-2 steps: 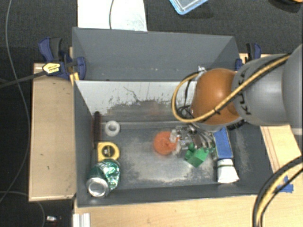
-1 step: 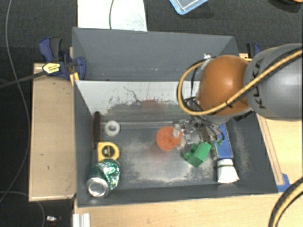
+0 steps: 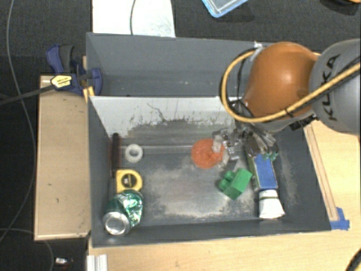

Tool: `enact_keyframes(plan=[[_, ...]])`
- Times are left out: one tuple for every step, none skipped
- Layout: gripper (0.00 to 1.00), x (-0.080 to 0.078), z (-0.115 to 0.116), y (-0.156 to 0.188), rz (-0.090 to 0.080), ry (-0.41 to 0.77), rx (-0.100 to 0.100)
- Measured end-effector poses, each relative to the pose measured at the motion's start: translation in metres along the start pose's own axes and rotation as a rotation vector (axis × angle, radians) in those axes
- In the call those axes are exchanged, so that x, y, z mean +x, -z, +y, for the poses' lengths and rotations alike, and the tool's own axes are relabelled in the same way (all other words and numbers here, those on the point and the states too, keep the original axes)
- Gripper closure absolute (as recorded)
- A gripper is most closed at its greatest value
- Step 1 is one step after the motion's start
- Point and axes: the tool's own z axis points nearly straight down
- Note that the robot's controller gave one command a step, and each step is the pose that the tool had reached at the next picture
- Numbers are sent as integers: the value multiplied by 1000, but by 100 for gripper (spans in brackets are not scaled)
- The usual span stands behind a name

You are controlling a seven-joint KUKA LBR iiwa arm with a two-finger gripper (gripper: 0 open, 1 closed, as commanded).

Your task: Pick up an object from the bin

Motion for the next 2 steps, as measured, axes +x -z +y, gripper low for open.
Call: enact_keyframes(plan=[[100,-6,-1,14,-21,8,3],[100,-12,27,-18,-14,267,3]])
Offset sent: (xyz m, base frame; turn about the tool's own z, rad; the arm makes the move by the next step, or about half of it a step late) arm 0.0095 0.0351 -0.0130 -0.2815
